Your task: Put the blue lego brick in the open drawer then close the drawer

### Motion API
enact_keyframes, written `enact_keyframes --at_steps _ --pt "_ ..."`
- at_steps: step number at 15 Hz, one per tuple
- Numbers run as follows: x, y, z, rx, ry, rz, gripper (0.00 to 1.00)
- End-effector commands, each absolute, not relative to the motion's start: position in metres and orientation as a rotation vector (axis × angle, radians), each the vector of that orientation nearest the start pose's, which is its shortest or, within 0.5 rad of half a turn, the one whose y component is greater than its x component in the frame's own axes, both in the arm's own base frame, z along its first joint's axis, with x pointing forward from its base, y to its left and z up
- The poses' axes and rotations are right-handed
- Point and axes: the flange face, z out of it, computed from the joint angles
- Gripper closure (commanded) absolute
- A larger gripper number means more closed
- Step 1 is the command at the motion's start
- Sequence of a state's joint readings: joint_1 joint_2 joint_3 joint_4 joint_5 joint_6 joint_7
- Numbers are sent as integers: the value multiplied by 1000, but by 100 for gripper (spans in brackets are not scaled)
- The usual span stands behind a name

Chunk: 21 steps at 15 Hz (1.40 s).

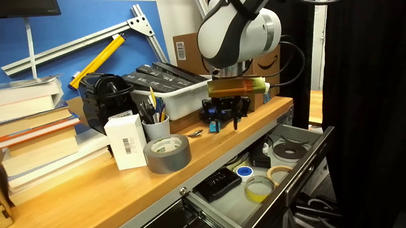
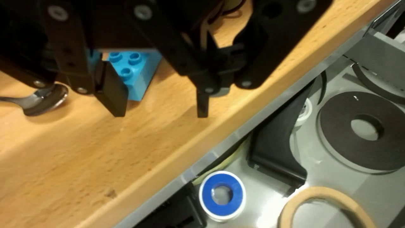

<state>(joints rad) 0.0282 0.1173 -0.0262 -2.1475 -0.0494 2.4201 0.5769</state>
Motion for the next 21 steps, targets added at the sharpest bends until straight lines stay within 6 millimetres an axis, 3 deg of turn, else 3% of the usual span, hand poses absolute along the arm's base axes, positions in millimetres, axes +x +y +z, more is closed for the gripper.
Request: enact_keyframes --at_steps 1,2,7,14,15,16,18,21 --pt "583 28 369 -2950 963 -318 9" --pt "583 35 371 -2946 976 -311 2" --pt "595 54 371 -2890 1090 -394 0" --pt "609 34 364 -2849 1291 -519 0" --pt "609 31 363 -2850 1310 -516 3" --pt "608 30 361 -2860 1314 -496 26" --pt "605 30 359 -2864 1309 -452 30" --pt "599 30 357 -2863 1308 -423 54"
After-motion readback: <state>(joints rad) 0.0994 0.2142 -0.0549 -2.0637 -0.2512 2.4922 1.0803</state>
